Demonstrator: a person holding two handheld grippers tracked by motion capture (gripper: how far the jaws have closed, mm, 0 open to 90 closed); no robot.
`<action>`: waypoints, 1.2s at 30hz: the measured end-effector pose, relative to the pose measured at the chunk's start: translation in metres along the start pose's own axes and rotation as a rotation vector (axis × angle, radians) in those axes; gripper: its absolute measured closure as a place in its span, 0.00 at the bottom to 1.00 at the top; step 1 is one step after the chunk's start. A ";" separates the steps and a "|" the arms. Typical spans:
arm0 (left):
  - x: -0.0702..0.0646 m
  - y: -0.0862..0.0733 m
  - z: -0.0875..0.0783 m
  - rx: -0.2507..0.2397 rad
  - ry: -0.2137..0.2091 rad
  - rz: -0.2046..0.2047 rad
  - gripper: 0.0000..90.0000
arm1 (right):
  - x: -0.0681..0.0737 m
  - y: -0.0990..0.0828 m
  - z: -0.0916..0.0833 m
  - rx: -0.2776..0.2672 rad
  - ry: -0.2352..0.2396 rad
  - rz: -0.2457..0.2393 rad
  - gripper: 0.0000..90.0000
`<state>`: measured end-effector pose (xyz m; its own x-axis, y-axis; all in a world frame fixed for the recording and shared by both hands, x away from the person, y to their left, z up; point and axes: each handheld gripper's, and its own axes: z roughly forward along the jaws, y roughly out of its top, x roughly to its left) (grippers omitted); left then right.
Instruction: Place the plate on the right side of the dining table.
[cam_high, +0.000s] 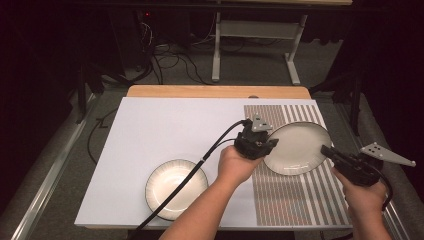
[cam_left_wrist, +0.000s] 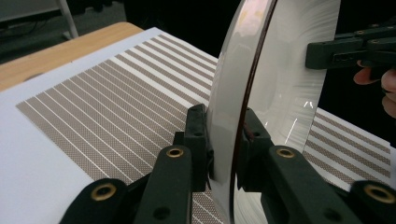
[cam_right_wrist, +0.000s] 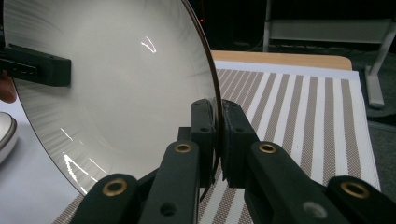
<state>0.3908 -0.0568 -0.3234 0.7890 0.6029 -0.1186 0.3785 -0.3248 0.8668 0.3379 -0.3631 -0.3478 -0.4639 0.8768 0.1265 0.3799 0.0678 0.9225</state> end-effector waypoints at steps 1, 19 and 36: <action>0.000 -0.001 0.002 0.005 0.001 -0.001 0.86 | -0.001 -0.001 0.001 0.003 -0.003 0.006 0.97; 0.008 -0.013 0.030 0.060 0.019 -0.060 0.83 | -0.011 -0.012 0.014 0.063 -0.043 0.000 0.97; 0.012 -0.026 0.053 0.095 0.023 -0.112 0.81 | -0.018 -0.021 0.021 0.105 -0.081 -0.004 0.97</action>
<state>0.4163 -0.0796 -0.3726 0.7286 0.6552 -0.1997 0.5083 -0.3218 0.7988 0.3548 -0.3703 -0.3773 -0.4013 0.9116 0.0892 0.4618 0.1172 0.8792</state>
